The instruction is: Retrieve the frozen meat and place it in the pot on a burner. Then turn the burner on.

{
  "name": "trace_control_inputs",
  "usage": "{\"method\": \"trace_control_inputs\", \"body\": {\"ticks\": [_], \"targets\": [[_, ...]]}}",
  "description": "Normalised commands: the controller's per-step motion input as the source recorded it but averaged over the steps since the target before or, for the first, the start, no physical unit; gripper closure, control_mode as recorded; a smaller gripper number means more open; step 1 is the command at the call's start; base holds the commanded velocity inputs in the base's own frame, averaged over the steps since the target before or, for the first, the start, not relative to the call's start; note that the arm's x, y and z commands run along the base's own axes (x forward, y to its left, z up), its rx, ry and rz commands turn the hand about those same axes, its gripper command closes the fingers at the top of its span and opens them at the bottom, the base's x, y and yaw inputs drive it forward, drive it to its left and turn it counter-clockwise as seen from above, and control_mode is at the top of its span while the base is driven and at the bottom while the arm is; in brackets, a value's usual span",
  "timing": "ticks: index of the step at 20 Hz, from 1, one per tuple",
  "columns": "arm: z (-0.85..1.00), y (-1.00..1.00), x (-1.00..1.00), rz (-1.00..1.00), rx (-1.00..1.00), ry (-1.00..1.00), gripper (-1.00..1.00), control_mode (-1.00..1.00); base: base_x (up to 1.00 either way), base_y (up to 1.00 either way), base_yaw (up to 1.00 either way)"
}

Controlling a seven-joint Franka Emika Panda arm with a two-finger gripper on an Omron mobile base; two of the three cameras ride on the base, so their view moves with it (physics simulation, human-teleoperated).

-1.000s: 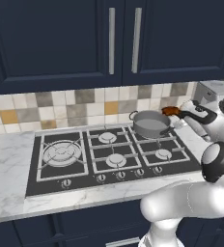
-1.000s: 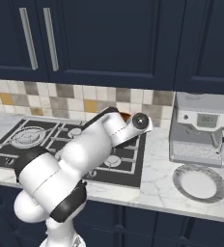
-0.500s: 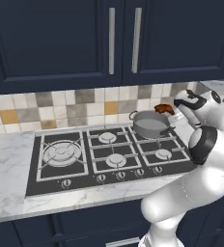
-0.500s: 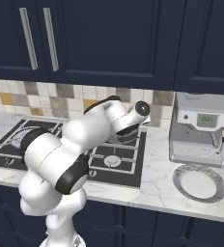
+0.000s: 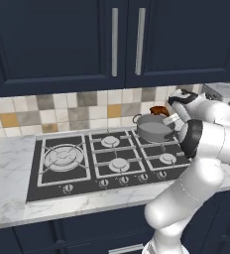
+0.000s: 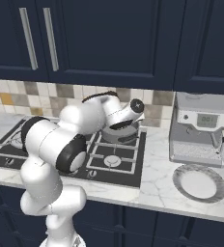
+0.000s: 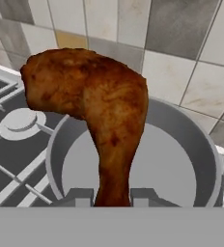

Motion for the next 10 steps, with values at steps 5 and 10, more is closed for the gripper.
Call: {"method": "trace_control_inputs", "body": {"ticks": [5, 10], "targets": [[-0.01, 0.00, 0.08, 0.00, 0.00, 0.00, 1.00, -1.00, 0.00, 0.00, 0.00], [-0.14, -0.01, 0.20, 0.00, 0.00, 0.00, 1.00, -1.00, 0.00, 0.00, 0.00]]}}
